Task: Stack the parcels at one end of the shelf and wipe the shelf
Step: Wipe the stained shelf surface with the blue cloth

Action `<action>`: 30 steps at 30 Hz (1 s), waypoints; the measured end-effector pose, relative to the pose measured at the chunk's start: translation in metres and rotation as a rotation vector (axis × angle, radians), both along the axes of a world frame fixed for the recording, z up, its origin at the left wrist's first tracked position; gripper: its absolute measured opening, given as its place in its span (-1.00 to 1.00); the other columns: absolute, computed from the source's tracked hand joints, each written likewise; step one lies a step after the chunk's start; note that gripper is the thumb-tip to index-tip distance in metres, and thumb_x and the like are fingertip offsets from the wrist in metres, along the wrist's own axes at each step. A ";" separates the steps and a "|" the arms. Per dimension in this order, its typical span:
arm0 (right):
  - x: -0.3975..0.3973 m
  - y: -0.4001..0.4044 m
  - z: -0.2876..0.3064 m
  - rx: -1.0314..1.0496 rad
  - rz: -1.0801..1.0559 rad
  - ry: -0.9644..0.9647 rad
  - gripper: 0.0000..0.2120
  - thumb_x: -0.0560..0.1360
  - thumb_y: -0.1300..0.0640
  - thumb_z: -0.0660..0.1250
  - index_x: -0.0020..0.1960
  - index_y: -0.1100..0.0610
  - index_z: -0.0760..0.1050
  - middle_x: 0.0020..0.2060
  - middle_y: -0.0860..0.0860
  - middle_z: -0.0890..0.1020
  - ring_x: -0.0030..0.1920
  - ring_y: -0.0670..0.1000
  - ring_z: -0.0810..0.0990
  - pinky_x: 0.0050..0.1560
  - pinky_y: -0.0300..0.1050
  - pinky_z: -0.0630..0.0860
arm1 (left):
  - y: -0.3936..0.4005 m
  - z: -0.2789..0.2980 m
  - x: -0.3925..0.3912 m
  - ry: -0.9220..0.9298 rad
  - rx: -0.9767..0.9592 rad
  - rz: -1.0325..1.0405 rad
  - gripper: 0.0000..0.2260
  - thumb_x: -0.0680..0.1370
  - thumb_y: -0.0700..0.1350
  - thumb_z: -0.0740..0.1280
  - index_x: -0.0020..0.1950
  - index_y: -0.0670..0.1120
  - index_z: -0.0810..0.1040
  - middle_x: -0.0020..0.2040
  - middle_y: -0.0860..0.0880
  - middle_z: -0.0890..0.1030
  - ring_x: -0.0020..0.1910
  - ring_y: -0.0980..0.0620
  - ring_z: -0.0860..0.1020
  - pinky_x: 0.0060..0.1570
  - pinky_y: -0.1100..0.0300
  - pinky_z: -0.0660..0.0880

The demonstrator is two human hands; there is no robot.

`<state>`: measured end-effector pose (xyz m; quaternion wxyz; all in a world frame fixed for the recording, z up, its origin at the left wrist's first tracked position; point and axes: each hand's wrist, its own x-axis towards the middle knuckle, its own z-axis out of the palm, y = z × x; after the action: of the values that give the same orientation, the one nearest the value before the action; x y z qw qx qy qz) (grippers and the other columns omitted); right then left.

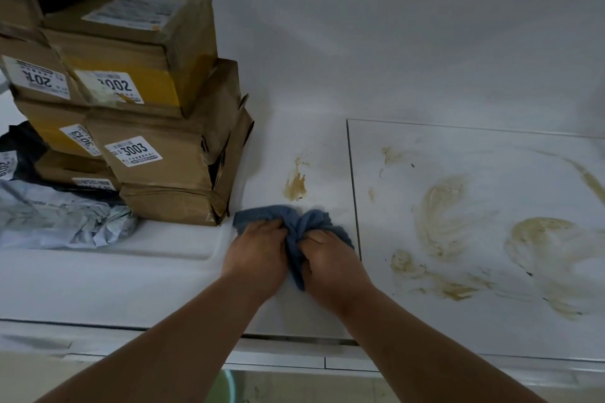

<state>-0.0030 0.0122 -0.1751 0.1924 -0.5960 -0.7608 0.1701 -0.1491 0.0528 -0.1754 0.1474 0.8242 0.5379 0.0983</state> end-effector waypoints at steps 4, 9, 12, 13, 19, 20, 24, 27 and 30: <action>-0.004 0.019 -0.007 0.057 0.029 -0.043 -0.59 0.49 0.03 0.10 0.09 0.20 0.64 0.00 0.12 0.68 0.01 0.09 0.65 0.13 -0.11 0.56 | 0.029 -0.013 0.003 0.045 -0.067 0.083 -0.59 0.62 -0.05 0.13 0.46 -0.10 0.35 0.48 -0.04 0.35 0.47 -0.01 0.27 0.47 0.12 0.16; -0.010 0.056 -0.003 -0.038 -0.043 -0.153 -0.42 0.58 0.01 -0.09 0.57 0.14 0.07 0.55 0.10 0.16 0.56 0.06 0.10 0.51 -0.11 -0.14 | 0.072 -0.007 0.015 0.181 -0.145 0.071 -0.45 0.64 -0.02 0.05 0.60 -0.08 -0.02 0.60 -0.08 -0.03 0.57 -0.05 -0.04 0.54 0.06 -0.04; 0.006 0.078 0.003 -0.198 -0.064 -0.239 -0.42 0.66 0.01 -0.03 0.59 0.04 -0.21 0.58 -0.01 -0.15 0.57 -0.03 -0.19 0.47 -0.13 -0.31 | 0.092 0.006 0.029 0.326 -0.195 0.042 -0.44 0.66 0.01 0.01 0.59 -0.09 -0.13 0.59 -0.13 -0.11 0.57 -0.13 -0.08 0.53 -0.02 -0.06; 0.013 0.082 0.005 -0.227 -0.082 -0.253 -0.42 0.67 -0.01 -0.04 0.58 0.02 -0.24 0.58 -0.02 -0.18 0.57 -0.03 -0.21 0.48 -0.12 -0.30 | 0.094 0.011 0.035 0.347 -0.183 0.013 -0.45 0.66 0.01 0.00 0.59 -0.10 -0.12 0.59 -0.14 -0.10 0.57 -0.15 -0.07 0.53 -0.03 -0.05; 0.042 0.072 -0.002 -0.225 -0.187 -0.268 -0.41 0.64 0.04 0.03 0.60 0.05 -0.13 0.59 0.03 -0.08 0.58 0.01 -0.13 0.56 -0.06 -0.16 | 0.074 0.020 0.059 0.316 -0.161 -0.082 -0.45 0.67 -0.01 0.00 0.59 -0.10 -0.13 0.60 -0.07 -0.09 0.57 -0.07 -0.07 0.53 -0.03 -0.07; 0.042 0.067 -0.005 -0.214 -0.187 -0.269 -0.40 0.63 0.06 0.06 0.60 0.07 -0.11 0.59 0.05 -0.04 0.58 0.03 -0.10 0.56 -0.04 -0.12 | 0.069 0.018 0.059 0.309 -0.150 -0.092 -0.45 0.67 -0.01 0.01 0.59 -0.10 -0.14 0.60 -0.06 -0.11 0.57 -0.04 -0.09 0.53 -0.01 -0.09; 0.034 0.044 -0.014 -0.188 -0.178 -0.276 -0.40 0.62 0.12 0.06 0.59 0.12 -0.08 0.58 0.09 -0.01 0.58 0.05 -0.07 0.56 -0.01 -0.10 | 0.048 0.013 0.045 0.276 -0.155 -0.116 -0.46 0.67 -0.03 0.02 0.59 -0.09 -0.11 0.60 -0.03 -0.11 0.57 0.03 -0.08 0.53 0.09 -0.10; 0.021 0.024 -0.012 -0.173 -0.153 -0.300 -0.41 0.63 0.13 0.03 0.59 0.14 -0.12 0.58 0.09 -0.05 0.58 0.05 -0.11 0.56 -0.01 -0.16 | 0.031 0.015 0.034 0.217 -0.164 -0.114 -0.48 0.67 -0.05 0.03 0.59 -0.06 -0.07 0.60 0.00 -0.08 0.57 0.06 -0.05 0.54 0.13 -0.04; 0.007 0.001 -0.009 -0.142 -0.121 -0.296 -0.41 0.63 0.16 0.02 0.58 0.15 -0.15 0.58 0.08 -0.06 0.58 0.05 -0.12 0.55 -0.03 -0.27 | 0.013 0.012 0.019 0.154 -0.152 -0.090 -0.51 0.67 -0.08 0.01 0.59 -0.06 -0.02 0.60 0.01 -0.03 0.57 0.08 -0.01 0.53 0.16 -0.01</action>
<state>0.0037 0.0135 -0.1841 0.0455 -0.6713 -0.7296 0.1222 -0.1302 0.0658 -0.1635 0.1719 0.8390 0.5161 -0.0127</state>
